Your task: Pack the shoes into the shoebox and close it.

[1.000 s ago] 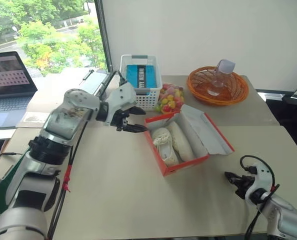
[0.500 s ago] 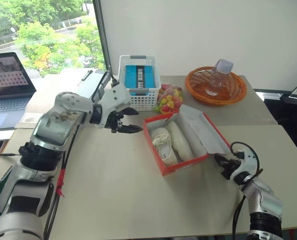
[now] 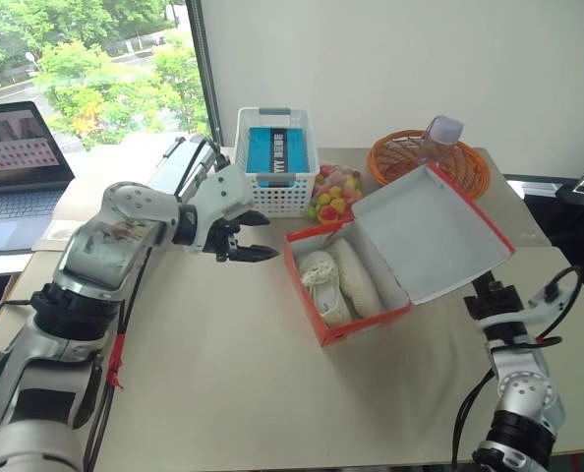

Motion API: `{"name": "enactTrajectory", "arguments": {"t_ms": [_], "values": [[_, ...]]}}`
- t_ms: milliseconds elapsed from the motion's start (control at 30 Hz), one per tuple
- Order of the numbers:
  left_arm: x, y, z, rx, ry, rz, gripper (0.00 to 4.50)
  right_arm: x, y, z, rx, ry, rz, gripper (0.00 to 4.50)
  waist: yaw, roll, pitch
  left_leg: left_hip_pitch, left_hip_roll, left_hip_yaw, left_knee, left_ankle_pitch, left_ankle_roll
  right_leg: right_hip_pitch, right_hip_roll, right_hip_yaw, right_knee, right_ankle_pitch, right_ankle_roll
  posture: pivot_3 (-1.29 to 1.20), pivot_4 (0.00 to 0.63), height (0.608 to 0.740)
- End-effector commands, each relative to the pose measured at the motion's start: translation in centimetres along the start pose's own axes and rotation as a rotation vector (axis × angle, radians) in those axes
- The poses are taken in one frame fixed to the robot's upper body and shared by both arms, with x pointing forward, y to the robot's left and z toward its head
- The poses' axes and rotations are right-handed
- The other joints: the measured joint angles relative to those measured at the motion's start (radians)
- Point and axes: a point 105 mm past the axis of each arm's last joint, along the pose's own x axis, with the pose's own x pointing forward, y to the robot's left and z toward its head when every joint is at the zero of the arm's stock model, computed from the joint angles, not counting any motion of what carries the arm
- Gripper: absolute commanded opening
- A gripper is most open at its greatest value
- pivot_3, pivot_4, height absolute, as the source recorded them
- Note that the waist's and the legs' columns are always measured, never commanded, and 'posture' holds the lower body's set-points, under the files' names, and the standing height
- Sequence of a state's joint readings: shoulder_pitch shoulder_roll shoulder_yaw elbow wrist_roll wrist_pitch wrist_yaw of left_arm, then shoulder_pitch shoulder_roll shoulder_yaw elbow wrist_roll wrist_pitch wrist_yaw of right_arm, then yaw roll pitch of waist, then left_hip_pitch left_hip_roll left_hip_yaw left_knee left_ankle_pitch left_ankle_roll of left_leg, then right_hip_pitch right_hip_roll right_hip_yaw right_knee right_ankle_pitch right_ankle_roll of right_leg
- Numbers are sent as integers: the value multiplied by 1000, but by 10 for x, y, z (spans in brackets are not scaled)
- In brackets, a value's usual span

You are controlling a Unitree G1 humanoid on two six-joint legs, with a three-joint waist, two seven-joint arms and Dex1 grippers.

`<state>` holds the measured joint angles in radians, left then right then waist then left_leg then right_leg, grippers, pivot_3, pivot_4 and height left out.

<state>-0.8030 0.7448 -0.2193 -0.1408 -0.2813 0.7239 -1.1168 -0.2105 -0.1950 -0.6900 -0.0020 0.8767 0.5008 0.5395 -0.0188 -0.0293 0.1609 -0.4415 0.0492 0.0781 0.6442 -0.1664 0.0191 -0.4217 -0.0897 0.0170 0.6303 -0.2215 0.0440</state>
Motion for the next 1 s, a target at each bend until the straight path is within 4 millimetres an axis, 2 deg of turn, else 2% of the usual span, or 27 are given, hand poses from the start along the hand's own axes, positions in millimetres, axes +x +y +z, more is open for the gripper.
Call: {"name": "enactTrajectory", "arguments": {"t_ms": [33,133,167,233,333,467,633,733,833,933,1000], "values": [[-4,2,7,26,-26,19,3212,14,59,-1,-67,111,219,83,-1,0,0,0,0,0,0,0,0,0,0,0,0,0,0,0,150,740],[-5,2,4,22,-19,27,3212,13,90,-23,-140,281,338,83,1,1,0,0,0,0,0,0,0,-1,0,0,0,0,-1,0,150,740],[-7,3,3,19,-14,36,3212,7,106,-32,-150,357,412,83,2,0,0,0,0,0,0,0,0,0,0,0,0,-1,-1,0,150,740],[-9,4,1,15,-8,49,3212,-2,125,-41,-151,448,503,83,4,0,0,0,0,0,0,0,0,-1,0,0,0,-1,0,0,150,740],[-13,4,-2,4,-1,73,3212,0,136,-47,-224,530,544,83,6,0,0,-1,0,0,0,0,0,0,0,0,0,-1,0,0,150,740],[-15,2,-5,-8,1,86,3212,13,136,-45,-291,569,543,83,7,0,1,-1,0,0,1,0,0,0,-1,0,0,0,0,0,150,740],[-15,-2,-12,-25,14,112,3212,43,140,-64,-439,709,576,83,2,0,1,-1,0,1,1,0,0,-1,0,0,-1,0,0,0,150,740],[-14,-4,-13,-35,11,123,3212,57,133,-83,-515,793,571,83,5,0,1,-2,0,0,1,0,0,-2,1,0,0,0,0,0,150,740],[-14,-7,-14,-40,8,134,3212,63,117,-109,-619,895,565,83,9,-1,1,-3,0,0,1,0,0,-2,0,-1,-1,0,0,0,150,740],[-17,-8,-16,-54,10,160,3212,59,96,-138,-727,1013,552,83,10,-1,1,-4,-1,0,2,0,0,-2,0,-1,-1,0,0,0,150,740],[-20,-9,-18,-63,16,178,3212,51,93,-152,-749,1070,587,83,7,-1,1,-4,-1,0,2,0,0,-2,0,-1,0,0,0,0,150,740]]}}
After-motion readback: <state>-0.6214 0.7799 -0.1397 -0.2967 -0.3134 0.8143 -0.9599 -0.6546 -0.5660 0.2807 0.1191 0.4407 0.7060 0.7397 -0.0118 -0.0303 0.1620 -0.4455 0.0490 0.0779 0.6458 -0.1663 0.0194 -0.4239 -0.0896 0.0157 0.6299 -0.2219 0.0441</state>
